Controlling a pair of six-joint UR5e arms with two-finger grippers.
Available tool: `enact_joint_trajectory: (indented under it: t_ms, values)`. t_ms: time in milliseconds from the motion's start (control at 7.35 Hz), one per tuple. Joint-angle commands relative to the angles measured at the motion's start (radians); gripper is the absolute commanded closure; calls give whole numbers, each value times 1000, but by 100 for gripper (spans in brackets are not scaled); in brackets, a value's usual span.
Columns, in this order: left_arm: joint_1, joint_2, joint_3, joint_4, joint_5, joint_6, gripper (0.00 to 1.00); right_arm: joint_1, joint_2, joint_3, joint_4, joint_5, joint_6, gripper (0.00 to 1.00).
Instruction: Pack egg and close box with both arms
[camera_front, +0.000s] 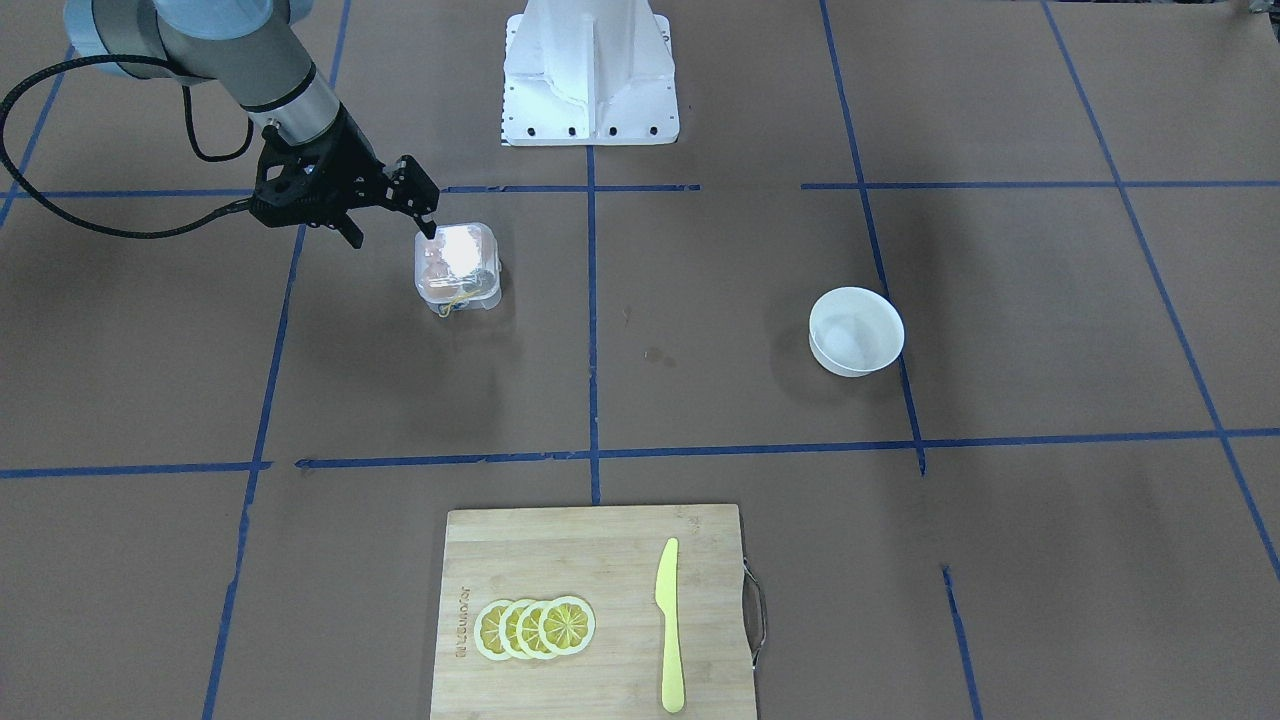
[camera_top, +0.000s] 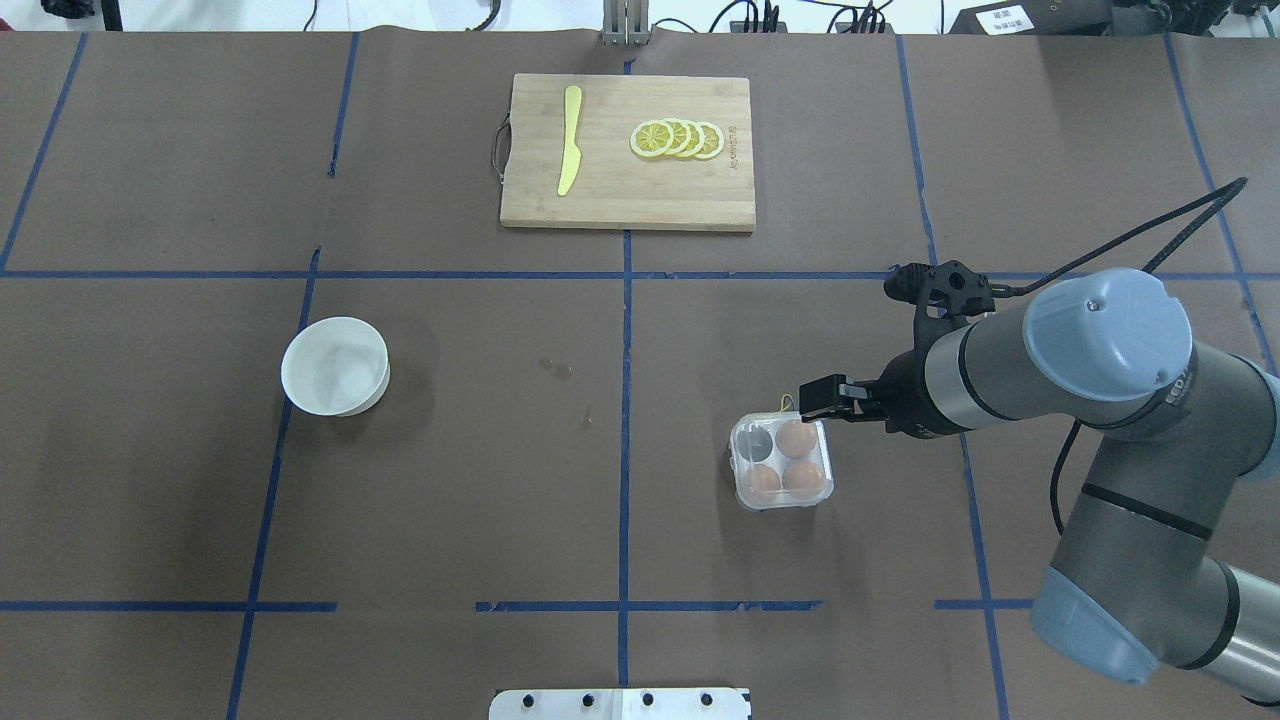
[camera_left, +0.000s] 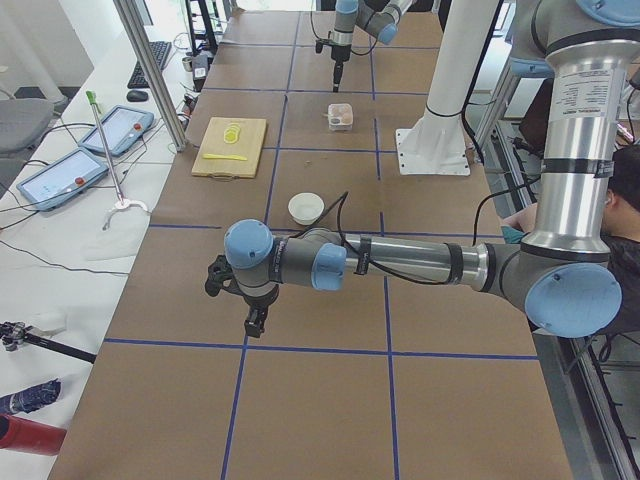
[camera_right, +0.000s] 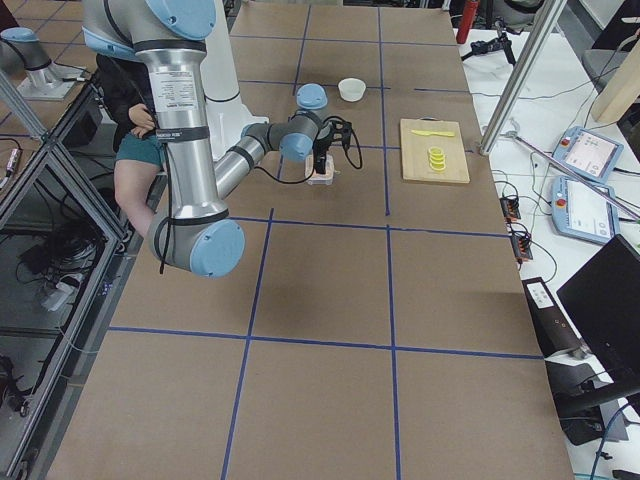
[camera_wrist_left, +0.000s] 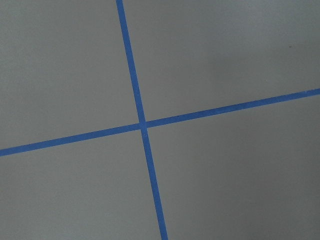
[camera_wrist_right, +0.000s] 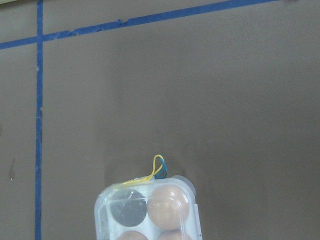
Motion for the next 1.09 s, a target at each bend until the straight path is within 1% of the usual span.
enact_joint_trajectory:
  t_ms: [0,136,272,408,544,680,953]
  values:
    - [-1,10,-14,0,5,2,0,29,30,4,-145,16,-24,0]
    - [-1,12,-12,2,24,2,0,76,32,3,-188,65,-109,0]
    - [-1,12,-12,6,85,3,0,154,22,1,-234,120,-227,0]
    - [-1,12,-5,9,98,9,0,234,19,-5,-311,146,-365,0]
    - [-1,13,-6,9,98,9,0,340,15,-31,-391,159,-594,0]
    - [-1,29,-8,9,98,9,0,461,-3,-66,-440,216,-785,0]
    - [-1,30,-41,11,98,8,0,700,-114,-150,-439,327,-1176,0]
